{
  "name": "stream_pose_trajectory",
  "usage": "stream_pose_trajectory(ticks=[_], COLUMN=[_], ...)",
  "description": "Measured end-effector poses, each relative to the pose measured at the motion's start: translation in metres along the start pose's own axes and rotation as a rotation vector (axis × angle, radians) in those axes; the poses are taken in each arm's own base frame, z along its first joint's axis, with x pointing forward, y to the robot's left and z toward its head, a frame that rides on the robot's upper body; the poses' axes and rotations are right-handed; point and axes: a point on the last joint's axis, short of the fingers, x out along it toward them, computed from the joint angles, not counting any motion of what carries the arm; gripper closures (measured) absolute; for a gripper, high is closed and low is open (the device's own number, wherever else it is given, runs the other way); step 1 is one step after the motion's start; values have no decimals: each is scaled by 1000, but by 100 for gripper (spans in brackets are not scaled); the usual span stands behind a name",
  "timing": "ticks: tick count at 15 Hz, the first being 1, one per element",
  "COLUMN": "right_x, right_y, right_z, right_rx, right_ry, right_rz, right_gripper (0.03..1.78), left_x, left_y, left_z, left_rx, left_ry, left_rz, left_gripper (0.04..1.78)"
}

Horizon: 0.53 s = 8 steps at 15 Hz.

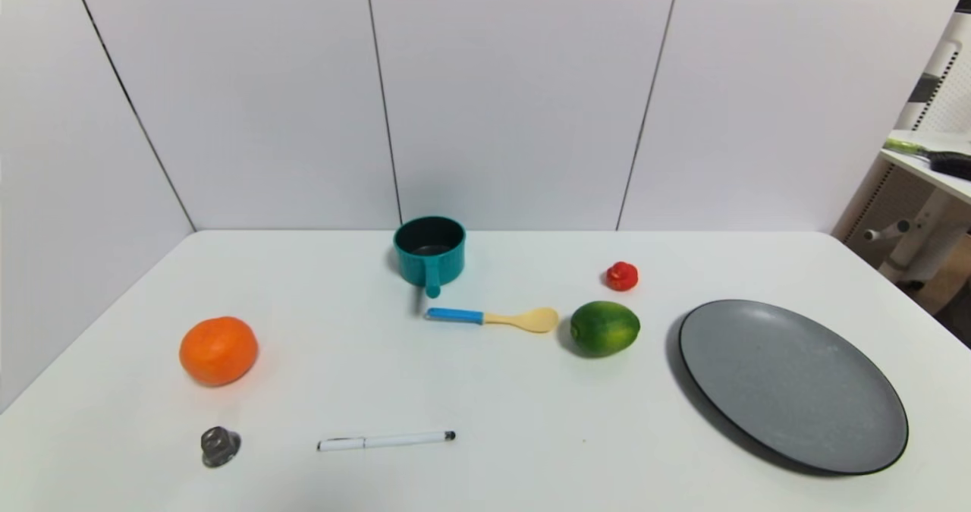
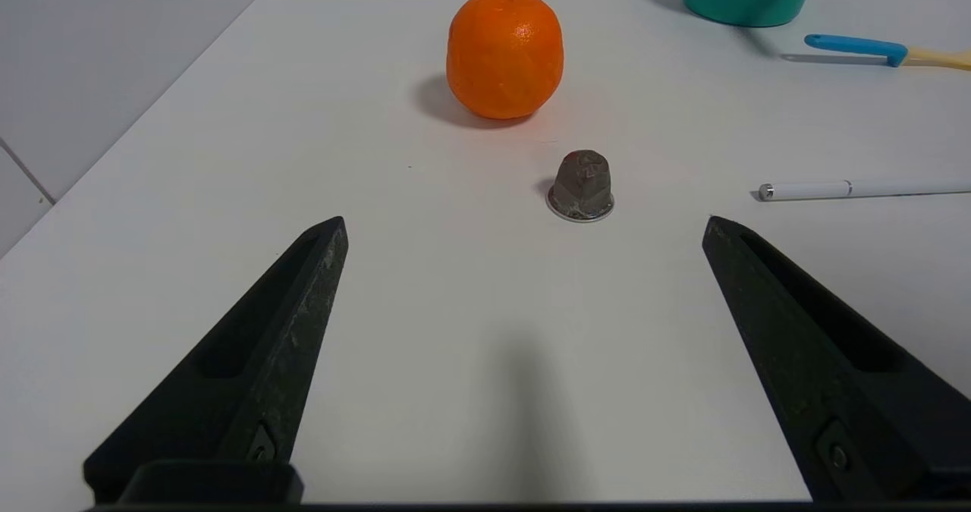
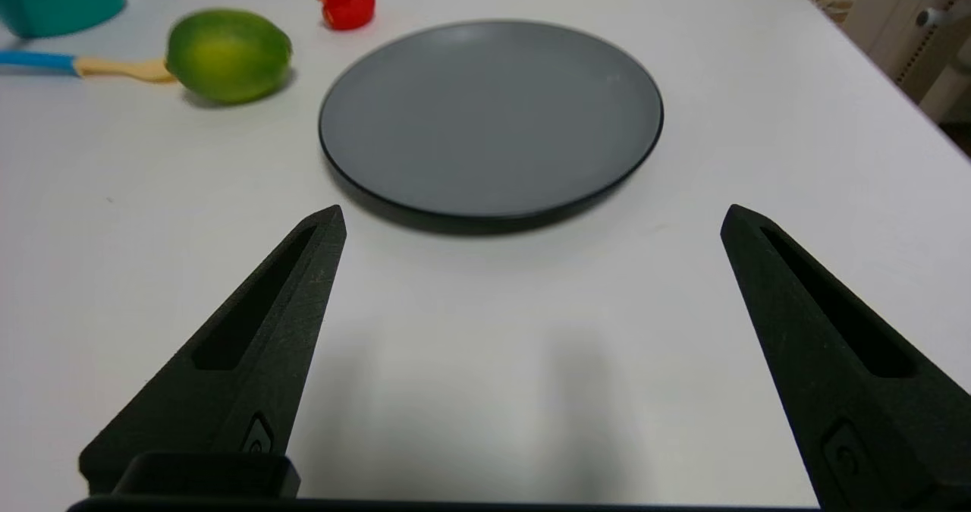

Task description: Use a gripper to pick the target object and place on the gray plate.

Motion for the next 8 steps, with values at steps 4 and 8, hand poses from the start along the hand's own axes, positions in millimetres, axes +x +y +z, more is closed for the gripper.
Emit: stream_pose_trajectory(ticks=[4, 8], right_x=[10, 54], right_y=[1, 8], right_z=[61, 124], right_rx=[-17, -33], right_ry=[51, 161], right_rz=[48, 132], right_gripper=[10, 10], left_x=[0, 0], left_y=[0, 0], left_z=[0, 0], left_rx=[0, 0], left_ry=[0, 0], left_rz=[0, 0], left_gripper=[13, 13])
